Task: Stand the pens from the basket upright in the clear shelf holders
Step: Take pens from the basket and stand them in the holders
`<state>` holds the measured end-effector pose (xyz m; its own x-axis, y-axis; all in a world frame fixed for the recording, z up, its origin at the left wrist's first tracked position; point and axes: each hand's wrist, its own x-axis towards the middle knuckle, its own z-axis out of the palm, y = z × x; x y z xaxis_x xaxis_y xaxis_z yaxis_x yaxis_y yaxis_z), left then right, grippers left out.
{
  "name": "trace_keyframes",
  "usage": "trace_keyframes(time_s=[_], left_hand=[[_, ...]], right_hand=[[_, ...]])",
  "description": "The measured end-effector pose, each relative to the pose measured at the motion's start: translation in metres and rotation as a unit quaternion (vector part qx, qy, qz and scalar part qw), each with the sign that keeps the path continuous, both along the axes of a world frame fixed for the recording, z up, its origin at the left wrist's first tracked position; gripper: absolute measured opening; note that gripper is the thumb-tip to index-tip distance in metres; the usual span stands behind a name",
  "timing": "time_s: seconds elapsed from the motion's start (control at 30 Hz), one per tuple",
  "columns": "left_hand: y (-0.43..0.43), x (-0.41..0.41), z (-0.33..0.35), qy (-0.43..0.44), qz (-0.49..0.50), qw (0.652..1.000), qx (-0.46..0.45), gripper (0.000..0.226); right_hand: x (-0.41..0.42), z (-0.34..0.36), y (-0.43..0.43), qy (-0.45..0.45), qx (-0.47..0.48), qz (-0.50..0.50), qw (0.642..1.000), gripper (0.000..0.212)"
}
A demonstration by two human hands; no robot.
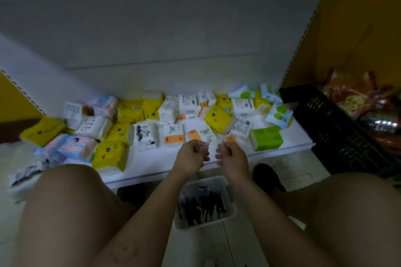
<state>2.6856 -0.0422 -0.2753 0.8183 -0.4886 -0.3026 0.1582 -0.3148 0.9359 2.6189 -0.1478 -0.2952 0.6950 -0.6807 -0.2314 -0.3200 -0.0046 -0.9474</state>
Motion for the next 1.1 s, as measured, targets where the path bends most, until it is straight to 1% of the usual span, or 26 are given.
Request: trace_keyframes(time_s=[0.07, 0.1, 0.2, 0.27, 0.37, 0.43, 0.53, 0.57, 0.63, 0.73, 0.83, 0.87, 0.93, 1.1], left_hand=[[-0.005, 0.005, 0.027, -0.058, -0.006, 0.998, -0.003, 0.020], [-0.008, 0.006, 0.042, -0.084, -0.008, 0.996, -0.011, 0.020], [-0.016, 0.008, 0.089, -0.128, -0.010, 0.990, -0.055, 0.015], [-0.019, 0.009, 0.121, -0.166, -0.022, 0.983, -0.073, 0.011], [-0.022, 0.011, 0.170, -0.208, -0.039, 0.972, -0.100, 0.014], [-0.024, 0.014, 0.203, -0.246, -0.031, 0.961, -0.120, 0.014], [-0.023, 0.017, 0.252, -0.319, -0.025, 0.937, -0.139, 0.007], [-0.023, 0.018, 0.267, -0.345, -0.027, 0.928, -0.140, 0.008], [-0.022, 0.019, 0.296, -0.387, -0.032, 0.911, -0.139, 0.017], [-0.024, 0.024, 0.334, -0.416, -0.039, 0.896, -0.148, 0.029], [-0.032, 0.033, 0.365, -0.450, -0.038, 0.880, -0.151, 0.030], [-0.035, 0.036, 0.375, -0.468, -0.033, 0.871, -0.142, 0.030], [-0.041, 0.044, 0.393, -0.499, -0.025, 0.856, -0.135, 0.031], [-0.055, 0.069, 0.432, -0.524, -0.002, 0.842, -0.131, 0.027]], right_hand=[[-0.001, 0.029, -0.005, -0.036, -0.017, 0.003, 0.999, 0.018], [-0.003, 0.046, -0.007, -0.054, -0.040, 0.007, 0.998, 0.021], [-0.003, 0.094, -0.016, -0.111, -0.110, 0.018, 0.988, 0.029], [-0.004, 0.129, -0.019, -0.150, -0.140, 0.025, 0.978, 0.025], [-0.005, 0.176, -0.021, -0.200, -0.157, 0.041, 0.966, 0.019], [-0.005, 0.205, -0.026, -0.213, -0.190, 0.044, 0.957, 0.018], [-0.001, 0.250, -0.035, -0.250, -0.196, 0.043, 0.947, 0.010], [0.001, 0.265, -0.037, -0.263, -0.198, 0.040, 0.944, 0.011], [0.007, 0.294, -0.043, -0.284, -0.209, 0.037, 0.935, 0.014], [0.017, 0.330, -0.055, -0.300, -0.248, 0.031, 0.921, 0.015], [0.026, 0.359, -0.066, -0.320, -0.289, 0.032, 0.902, 0.041], [0.030, 0.368, -0.069, -0.325, -0.304, 0.036, 0.895, 0.043], [0.039, 0.384, -0.075, -0.333, -0.331, 0.047, 0.882, 0.039], [0.072, 0.416, -0.093, -0.355, -0.368, 0.039, 0.858, 0.036]])
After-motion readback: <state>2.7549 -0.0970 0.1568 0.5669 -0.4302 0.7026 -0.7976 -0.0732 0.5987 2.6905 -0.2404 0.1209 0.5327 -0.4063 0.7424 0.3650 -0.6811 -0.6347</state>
